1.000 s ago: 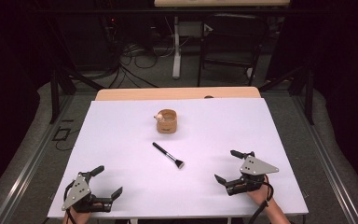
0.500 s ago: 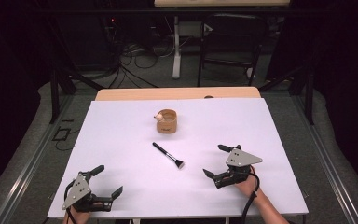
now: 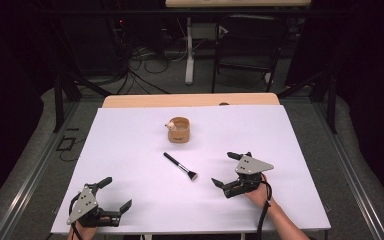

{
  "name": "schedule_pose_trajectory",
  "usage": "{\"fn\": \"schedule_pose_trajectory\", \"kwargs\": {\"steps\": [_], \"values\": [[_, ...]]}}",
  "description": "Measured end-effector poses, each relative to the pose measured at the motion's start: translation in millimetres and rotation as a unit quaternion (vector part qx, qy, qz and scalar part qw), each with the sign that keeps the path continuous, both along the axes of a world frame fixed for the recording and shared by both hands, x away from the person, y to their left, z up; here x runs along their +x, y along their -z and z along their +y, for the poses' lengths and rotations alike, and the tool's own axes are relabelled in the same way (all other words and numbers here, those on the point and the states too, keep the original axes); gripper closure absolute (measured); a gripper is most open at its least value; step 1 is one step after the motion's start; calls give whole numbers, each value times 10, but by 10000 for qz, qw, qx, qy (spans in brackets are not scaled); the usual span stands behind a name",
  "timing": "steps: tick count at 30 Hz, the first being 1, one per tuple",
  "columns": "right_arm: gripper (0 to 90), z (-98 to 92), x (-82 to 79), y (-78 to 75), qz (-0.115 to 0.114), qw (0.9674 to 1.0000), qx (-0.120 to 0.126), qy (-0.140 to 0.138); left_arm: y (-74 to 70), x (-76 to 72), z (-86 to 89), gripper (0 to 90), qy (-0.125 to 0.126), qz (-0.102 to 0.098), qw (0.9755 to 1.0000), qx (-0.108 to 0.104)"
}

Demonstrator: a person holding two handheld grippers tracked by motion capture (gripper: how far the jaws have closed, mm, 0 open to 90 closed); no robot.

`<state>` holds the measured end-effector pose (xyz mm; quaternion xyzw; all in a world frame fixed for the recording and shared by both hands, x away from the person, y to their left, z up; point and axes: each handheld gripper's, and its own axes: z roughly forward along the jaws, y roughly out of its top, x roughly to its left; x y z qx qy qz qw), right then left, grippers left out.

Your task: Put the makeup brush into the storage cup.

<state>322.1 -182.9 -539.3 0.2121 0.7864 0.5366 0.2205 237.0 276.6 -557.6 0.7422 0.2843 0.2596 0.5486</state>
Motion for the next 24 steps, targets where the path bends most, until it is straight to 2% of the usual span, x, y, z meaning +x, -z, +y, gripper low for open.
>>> {"fn": "schedule_pose_trajectory", "kwargs": {"steps": [3,5,24], "values": [[0,44,16,4,28,10000,-1,9,-1,-4,2,7,2,7,10000,-1],[0,87,47,-12,20,9999,111,-22,-2,-5,9,7,-13,-9,10000,11],[0,470,244,-91,77,9997,76,-197,-8,-8,7,6,8,-23,10000,12]]}}
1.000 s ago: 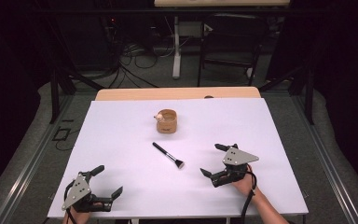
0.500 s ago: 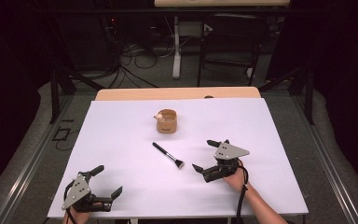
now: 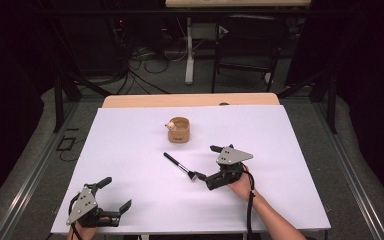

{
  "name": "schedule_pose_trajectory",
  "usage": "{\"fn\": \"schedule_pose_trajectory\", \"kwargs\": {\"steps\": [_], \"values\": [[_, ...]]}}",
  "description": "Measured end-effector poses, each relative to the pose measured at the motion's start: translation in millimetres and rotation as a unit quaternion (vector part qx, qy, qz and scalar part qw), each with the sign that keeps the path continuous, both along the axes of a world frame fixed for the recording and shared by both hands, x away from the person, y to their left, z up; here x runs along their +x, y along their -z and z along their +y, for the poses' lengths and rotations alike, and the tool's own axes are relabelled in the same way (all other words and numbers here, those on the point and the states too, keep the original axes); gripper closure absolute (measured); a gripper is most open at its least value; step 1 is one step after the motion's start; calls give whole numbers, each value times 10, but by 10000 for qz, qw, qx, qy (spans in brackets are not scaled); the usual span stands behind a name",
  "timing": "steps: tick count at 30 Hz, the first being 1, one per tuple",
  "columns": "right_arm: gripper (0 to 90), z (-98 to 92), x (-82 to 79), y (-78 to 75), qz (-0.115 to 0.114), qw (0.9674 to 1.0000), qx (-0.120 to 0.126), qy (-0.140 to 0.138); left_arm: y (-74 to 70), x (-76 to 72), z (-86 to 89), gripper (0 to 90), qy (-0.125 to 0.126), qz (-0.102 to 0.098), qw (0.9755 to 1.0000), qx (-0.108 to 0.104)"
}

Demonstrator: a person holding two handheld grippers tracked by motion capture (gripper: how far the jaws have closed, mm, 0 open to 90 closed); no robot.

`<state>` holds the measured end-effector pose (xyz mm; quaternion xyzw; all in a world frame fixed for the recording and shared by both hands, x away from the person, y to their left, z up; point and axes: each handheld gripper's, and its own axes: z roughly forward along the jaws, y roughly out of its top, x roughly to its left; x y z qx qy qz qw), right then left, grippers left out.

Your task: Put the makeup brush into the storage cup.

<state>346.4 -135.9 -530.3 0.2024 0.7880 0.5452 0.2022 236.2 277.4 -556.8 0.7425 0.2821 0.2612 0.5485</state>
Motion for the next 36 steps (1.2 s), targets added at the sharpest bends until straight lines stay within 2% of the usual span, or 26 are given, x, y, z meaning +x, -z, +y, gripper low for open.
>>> {"fn": "schedule_pose_trajectory", "kwargs": {"steps": [7,36], "values": [[0,130,46,18,71,9999,-131,-47,-7,-13,-5,7,39,-29,10000,-7],[0,471,245,41,225,9994,-133,-220,-10,-11,-8,7,78,-42,10000,1]]}}
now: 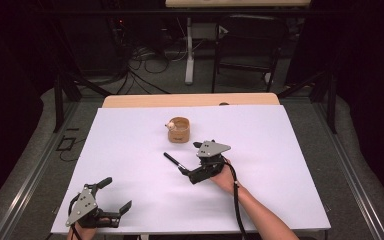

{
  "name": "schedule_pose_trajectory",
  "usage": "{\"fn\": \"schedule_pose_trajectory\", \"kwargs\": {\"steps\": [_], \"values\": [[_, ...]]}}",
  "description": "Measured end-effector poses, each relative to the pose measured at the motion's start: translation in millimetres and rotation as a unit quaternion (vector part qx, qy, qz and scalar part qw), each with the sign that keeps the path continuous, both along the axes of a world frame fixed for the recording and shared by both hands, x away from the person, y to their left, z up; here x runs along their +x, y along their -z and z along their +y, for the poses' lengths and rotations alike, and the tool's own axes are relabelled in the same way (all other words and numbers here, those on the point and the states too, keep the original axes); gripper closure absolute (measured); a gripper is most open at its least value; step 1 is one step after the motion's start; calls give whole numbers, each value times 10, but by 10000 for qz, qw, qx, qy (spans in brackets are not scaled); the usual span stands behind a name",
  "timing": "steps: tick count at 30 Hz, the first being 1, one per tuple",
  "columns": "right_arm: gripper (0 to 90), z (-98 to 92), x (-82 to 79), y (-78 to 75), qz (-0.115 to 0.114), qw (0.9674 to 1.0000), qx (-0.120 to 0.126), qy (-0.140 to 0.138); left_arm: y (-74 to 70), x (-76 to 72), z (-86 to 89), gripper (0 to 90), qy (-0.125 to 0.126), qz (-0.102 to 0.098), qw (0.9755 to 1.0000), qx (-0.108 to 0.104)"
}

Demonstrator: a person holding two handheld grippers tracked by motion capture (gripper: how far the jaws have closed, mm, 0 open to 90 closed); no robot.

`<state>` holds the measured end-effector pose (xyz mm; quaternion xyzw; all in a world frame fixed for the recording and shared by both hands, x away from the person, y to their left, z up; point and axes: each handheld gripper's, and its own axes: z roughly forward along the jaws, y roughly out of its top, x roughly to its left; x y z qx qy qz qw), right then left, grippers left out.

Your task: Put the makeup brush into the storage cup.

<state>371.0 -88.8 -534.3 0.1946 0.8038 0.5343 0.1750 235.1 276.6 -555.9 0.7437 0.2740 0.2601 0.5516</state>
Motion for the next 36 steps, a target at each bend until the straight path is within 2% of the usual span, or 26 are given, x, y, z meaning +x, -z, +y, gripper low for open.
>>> {"fn": "schedule_pose_trajectory", "kwargs": {"steps": [6,12,16,18,21,24,27,32,33,34,36], "values": [[0,70,45,7,89,9999,-52,-13,0,-1,-4,7,6,6,10000,-5],[0,119,45,3,146,9996,-259,-34,1,1,-4,7,3,3,10000,-1],[0,137,94,-34,379,9985,-381,-43,1,6,-8,7,5,14,10000,7],[0,169,137,-67,516,9973,-520,-45,0,5,-11,7,19,12,10000,-1],[0,193,169,-91,620,9961,-626,-16,-1,-1,-7,7,-1,7,10000,0],[0,236,215,-117,781,9937,-798,47,-2,-1,-2,7,5,3,10000,-3],[0,283,270,-133,997,9895,-1040,102,0,5,-5,8,15,7,10000,4],[0,351,352,-174,1351,9810,-1376,199,-2,-1,-8,8,0,14,10000,8],[0,371,380,-188,1483,9773,-1500,190,-1,-1,-7,8,0,13,10000,1],[0,371,380,-188,1483,9773,-1500,190,0,0,-6,8,9,14,10000,-9],[0,391,399,-208,1613,9738,-1592,215,-1,0,-6,8,1,14,10000,3]]}}
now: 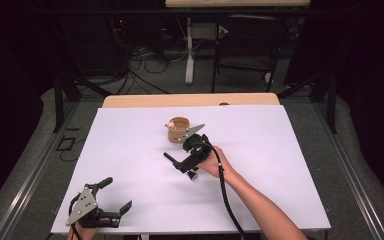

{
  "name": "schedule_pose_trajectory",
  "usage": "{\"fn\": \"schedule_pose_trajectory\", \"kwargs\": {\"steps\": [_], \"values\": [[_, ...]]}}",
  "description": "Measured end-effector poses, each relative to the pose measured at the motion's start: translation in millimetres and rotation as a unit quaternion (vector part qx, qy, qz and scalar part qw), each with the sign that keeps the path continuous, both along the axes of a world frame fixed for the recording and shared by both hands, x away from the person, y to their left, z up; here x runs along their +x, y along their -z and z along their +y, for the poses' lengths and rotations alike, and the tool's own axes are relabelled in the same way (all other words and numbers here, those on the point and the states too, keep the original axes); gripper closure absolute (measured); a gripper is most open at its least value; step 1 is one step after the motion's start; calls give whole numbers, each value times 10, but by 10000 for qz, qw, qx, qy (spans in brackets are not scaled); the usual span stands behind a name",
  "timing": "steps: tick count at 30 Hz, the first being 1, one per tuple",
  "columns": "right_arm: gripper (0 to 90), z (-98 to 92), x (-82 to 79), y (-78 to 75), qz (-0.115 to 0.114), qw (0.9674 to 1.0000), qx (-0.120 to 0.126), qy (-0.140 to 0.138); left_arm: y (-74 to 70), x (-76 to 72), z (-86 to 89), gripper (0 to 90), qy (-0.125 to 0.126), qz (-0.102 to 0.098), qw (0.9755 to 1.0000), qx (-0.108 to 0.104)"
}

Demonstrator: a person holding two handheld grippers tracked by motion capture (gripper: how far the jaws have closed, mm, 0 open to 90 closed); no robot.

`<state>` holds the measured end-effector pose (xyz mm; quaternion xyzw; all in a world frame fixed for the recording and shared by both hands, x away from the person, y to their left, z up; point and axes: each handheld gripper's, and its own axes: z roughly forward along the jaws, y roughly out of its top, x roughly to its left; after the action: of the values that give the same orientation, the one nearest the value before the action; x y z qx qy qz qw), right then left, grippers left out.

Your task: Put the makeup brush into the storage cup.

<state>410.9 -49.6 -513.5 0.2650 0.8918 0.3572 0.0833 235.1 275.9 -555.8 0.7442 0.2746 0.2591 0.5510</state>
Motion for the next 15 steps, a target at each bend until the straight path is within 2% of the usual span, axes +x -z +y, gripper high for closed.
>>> {"fn": "schedule_pose_trajectory", "kwargs": {"steps": [8,12,13,15], "values": [[0,103,64,-46,333,9983,-487,-6,-1,1,-3,8,10,-1,10000,2],[0,154,88,-40,474,9957,-794,7,-1,2,-1,8,11,5,10000,5],[0,174,105,-28,505,9942,-945,4,-1,4,-3,8,11,7,10000,17],[0,181,111,-27,556,9935,-990,23,-1,5,-4,8,11,10,10000,8]]}}
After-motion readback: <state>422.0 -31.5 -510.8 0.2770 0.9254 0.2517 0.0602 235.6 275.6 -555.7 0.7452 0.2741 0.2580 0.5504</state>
